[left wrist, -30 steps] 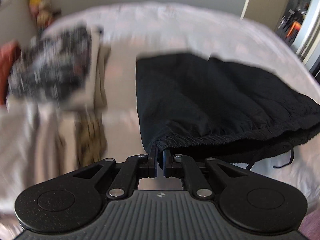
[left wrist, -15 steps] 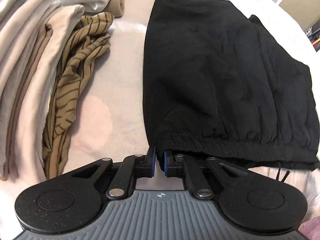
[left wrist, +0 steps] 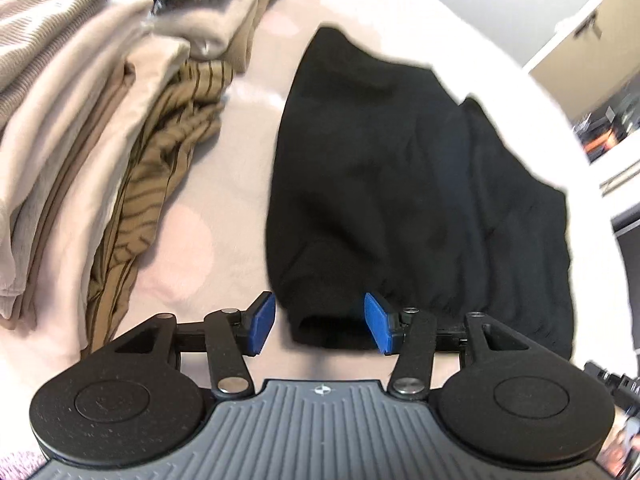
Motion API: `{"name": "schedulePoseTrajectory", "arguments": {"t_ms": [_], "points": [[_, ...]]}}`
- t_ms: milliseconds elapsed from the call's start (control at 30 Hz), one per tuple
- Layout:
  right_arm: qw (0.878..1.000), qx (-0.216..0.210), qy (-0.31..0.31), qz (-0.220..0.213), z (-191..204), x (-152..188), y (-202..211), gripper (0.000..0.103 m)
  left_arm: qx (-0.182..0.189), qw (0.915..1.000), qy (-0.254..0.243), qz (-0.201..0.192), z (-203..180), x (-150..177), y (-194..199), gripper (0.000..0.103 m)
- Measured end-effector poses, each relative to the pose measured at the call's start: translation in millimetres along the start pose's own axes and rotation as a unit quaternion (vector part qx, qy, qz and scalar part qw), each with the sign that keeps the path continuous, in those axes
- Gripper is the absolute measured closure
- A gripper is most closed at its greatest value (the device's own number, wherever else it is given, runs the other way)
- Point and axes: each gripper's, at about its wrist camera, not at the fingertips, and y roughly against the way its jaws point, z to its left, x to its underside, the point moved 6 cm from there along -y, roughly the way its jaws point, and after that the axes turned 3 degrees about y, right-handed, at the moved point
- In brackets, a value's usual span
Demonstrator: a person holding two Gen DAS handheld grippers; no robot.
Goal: Fold clothes
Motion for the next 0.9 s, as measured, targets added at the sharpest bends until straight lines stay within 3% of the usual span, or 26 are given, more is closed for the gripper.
{"name": "schedulePoseTrajectory", "arguments": {"t_ms": [100, 200, 367, 433, 600, 633, 667, 733, 800, 900], "points": [[0.997, -0.036, -0.062, -0.019, -9, -1, 5, 0.047, 0.005, 0.9996, 0.027, -0.011, 10, -5, 1, 0.053], [0.994, -0.039, -0.102, 0.004, -15, -4, -11, 0.047, -0.010, 0.9969, 0.076, 0.016, 25, -6, -11, 0.053], [0.988, -0.039, -0.142, 0.041, -20, -2, -40, 0.050, 0.003, 0.9893, 0.132, 0.061, 42, -3, -31, 0.053], [0.987, -0.039, -0.144, 0.058, -21, 0, -47, 0.061, -0.007, 0.9904, 0.121, 0.068, 42, -1, -33, 0.053], [0.987, -0.024, -0.131, 0.085, -18, 4, -60, 0.073, -0.037, 0.9942, 0.066, 0.077, 36, 1, -38, 0.053], [0.988, -0.019, -0.124, 0.085, -17, 4, -61, 0.078, -0.043, 0.9948, 0.052, 0.076, 32, 2, -39, 0.056], [0.989, -0.015, -0.117, 0.085, -15, 4, -62, 0.079, -0.040, 0.9959, 0.038, 0.071, 25, 5, -41, 0.069], [0.992, -0.007, -0.100, 0.078, -11, 3, -60, 0.087, -0.033, 0.9977, 0.018, 0.056, 17, 8, -38, 0.082], [0.995, -0.002, -0.081, 0.064, -7, 3, -55, 0.090, -0.025, 0.9990, 0.004, 0.036, 13, 7, -27, 0.090], [0.994, 0.006, -0.098, 0.042, -13, 4, -35, 0.091, 0.003, 0.9999, -0.009, 0.006, 8, 7, -4, 0.092]]}}
